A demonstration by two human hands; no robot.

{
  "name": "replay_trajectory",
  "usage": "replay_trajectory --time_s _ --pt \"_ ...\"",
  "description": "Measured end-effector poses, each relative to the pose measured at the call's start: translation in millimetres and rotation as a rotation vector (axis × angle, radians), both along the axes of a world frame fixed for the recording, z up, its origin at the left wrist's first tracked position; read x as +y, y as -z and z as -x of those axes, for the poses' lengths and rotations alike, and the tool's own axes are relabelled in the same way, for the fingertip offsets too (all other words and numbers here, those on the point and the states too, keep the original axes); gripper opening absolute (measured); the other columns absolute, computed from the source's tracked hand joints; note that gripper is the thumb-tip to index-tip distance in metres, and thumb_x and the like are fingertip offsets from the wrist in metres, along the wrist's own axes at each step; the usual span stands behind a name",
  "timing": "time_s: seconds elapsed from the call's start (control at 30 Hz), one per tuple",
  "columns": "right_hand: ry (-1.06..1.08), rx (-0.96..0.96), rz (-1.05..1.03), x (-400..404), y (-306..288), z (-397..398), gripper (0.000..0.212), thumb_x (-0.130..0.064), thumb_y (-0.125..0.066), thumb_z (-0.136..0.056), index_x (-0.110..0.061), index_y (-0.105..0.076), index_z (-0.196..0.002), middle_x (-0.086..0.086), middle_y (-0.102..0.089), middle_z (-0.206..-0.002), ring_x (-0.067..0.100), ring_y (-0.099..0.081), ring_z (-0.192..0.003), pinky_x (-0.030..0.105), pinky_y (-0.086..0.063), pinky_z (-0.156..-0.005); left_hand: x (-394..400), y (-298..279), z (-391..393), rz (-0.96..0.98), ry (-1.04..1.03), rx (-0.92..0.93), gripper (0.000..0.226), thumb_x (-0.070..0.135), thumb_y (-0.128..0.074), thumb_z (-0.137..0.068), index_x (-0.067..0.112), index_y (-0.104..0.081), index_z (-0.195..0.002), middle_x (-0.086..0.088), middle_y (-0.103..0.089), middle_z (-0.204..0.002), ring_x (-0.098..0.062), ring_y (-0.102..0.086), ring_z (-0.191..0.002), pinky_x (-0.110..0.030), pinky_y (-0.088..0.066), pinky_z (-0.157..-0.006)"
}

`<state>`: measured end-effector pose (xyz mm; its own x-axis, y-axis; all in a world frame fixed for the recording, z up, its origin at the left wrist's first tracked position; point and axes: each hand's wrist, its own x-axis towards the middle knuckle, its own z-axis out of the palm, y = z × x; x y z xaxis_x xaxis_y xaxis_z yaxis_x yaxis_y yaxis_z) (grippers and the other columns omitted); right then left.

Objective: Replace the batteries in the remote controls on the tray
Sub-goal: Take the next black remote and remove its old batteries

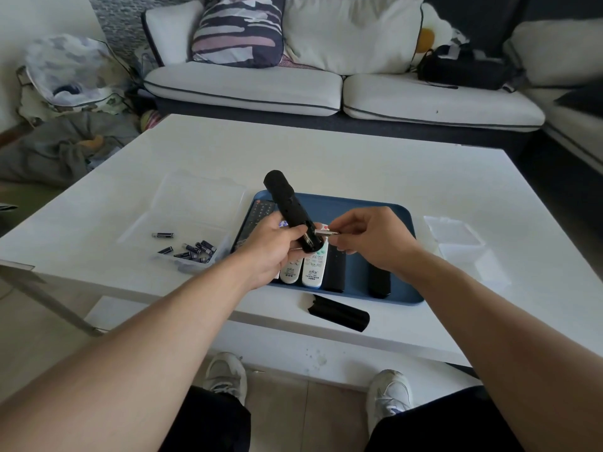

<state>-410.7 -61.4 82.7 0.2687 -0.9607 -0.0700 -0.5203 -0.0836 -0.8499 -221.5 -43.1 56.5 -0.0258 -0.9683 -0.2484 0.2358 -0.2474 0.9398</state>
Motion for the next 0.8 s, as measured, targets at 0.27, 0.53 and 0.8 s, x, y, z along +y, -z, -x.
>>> replay_trajectory --time_s 0.27,0.53,0.8 --pt "0.039 0.074 0.112 -0.1 0.0 -4.7 0.010 -0.028 -0.086 -0.078 -0.026 -0.079 -0.085 -0.016 -0.074 -0.070 -0.005 -0.065 -0.064 0.006 -0.045 -0.055 -1.9 -2.0 4.6 0.014 -0.055 0.069 0.027 -0.002 -0.047 -0.103 0.003 -0.052 -0.129 -0.013 -0.075 -0.106 -0.023 -0.075 -0.089 -0.034 -0.063 -0.077" --pt "0.040 0.116 0.139 2.0 0.9 -6.9 0.007 -0.028 -0.083 -0.080 -0.027 -0.078 -0.084 -0.014 -0.074 -0.071 -0.003 -0.066 -0.067 0.005 -0.043 -0.052 -1.7 -0.8 3.4 0.042 -0.061 0.027 0.036 -0.004 -0.052 -0.100 0.004 -0.047 -0.135 -0.013 -0.075 -0.110 -0.022 -0.075 -0.095 -0.030 -0.061 -0.073" --pt "-0.014 0.097 0.168 4.6 -0.1 -9.5 0.018 -0.016 -0.079 -0.083 -0.029 -0.080 -0.094 -0.013 -0.075 -0.077 -0.003 -0.068 -0.073 0.008 -0.050 -0.064 -3.8 -0.4 0.9 0.027 -0.104 0.025 0.029 -0.004 -0.062 -0.095 0.002 -0.053 -0.122 -0.007 -0.078 -0.100 -0.021 -0.076 -0.091 -0.033 -0.062 -0.075"
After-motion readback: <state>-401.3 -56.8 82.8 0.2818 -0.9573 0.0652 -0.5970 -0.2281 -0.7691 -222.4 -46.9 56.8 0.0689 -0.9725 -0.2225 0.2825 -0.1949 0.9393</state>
